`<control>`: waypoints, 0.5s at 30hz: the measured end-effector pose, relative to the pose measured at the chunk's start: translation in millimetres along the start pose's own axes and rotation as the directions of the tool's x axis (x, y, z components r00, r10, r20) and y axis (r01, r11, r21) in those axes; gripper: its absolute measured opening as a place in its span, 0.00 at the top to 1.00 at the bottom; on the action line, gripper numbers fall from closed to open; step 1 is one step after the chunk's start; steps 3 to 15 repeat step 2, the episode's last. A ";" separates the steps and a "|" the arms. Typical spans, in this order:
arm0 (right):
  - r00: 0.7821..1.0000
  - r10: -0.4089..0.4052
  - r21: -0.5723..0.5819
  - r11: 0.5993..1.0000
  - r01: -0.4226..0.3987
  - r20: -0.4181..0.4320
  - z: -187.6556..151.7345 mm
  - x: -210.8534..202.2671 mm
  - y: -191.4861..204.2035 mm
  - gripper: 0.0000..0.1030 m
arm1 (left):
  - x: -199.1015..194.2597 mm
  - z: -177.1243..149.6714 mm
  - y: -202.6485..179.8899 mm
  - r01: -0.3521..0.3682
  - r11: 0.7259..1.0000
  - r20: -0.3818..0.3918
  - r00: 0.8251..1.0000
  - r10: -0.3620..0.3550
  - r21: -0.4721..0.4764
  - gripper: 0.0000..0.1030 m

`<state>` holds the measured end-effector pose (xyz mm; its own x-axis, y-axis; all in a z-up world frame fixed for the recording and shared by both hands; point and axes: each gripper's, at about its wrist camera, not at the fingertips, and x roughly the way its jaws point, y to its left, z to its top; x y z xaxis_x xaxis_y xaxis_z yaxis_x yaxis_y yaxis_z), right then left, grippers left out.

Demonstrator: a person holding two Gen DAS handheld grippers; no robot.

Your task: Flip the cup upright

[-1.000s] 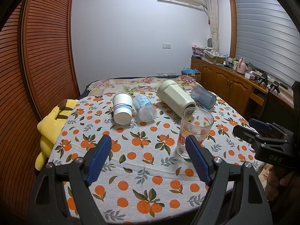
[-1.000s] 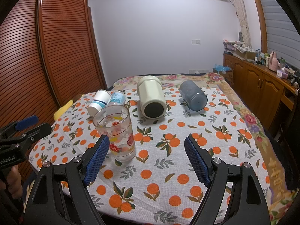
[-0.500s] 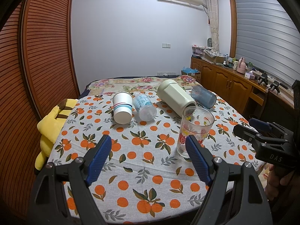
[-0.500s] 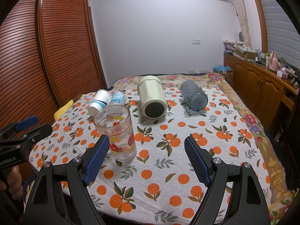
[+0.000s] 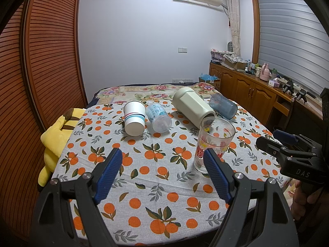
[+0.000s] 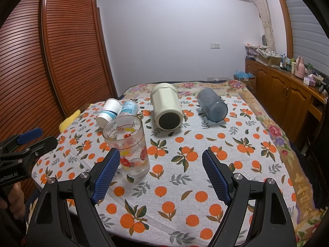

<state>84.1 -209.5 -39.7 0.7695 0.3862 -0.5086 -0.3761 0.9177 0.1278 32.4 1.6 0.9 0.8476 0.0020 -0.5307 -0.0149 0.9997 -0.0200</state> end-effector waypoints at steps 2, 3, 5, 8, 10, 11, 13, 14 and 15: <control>1.000 0.000 0.000 1.000 0.000 0.000 0.1 0.1 0.0 0.18 | -0.1 -0.1 0.4 0.000 1.000 -0.001 1.000 0.000 0.000 0.21; 1.000 0.000 0.000 1.000 0.000 0.000 0.1 0.1 0.0 0.18 | -0.1 -0.1 0.4 0.000 1.000 -0.001 1.000 0.000 0.000 0.21; 1.000 0.000 0.000 1.000 0.000 0.000 0.1 0.1 0.0 0.18 | -0.1 -0.1 0.4 0.000 1.000 -0.001 1.000 0.000 0.000 0.21; 1.000 0.000 0.000 1.000 0.000 0.000 0.1 0.1 0.0 0.18 | -0.1 -0.1 0.4 0.000 1.000 -0.001 1.000 0.000 0.000 0.21; 1.000 0.000 0.000 1.000 0.000 0.000 0.1 0.1 0.0 0.18 | -0.1 -0.1 0.4 0.000 1.000 -0.001 1.000 0.000 0.000 0.21; 1.000 0.000 0.000 1.000 0.000 0.000 0.1 0.1 0.0 0.18 | -0.1 -0.1 0.4 0.000 1.000 -0.001 1.000 0.000 0.000 0.21; 1.000 0.000 0.000 1.000 0.000 0.000 0.1 0.1 0.0 0.18 | -0.1 -0.1 0.4 0.000 1.000 -0.001 1.000 0.000 0.000 0.21; 1.000 0.000 0.000 1.000 0.000 0.000 0.1 0.1 0.0 0.18 | -0.1 -0.1 0.4 0.000 1.000 -0.001 1.000 0.000 0.000 0.21; 1.000 0.000 0.000 1.000 0.000 0.000 0.1 0.1 0.0 0.18 | -0.1 -0.1 0.4 0.000 1.000 -0.001 1.000 0.000 0.000 0.21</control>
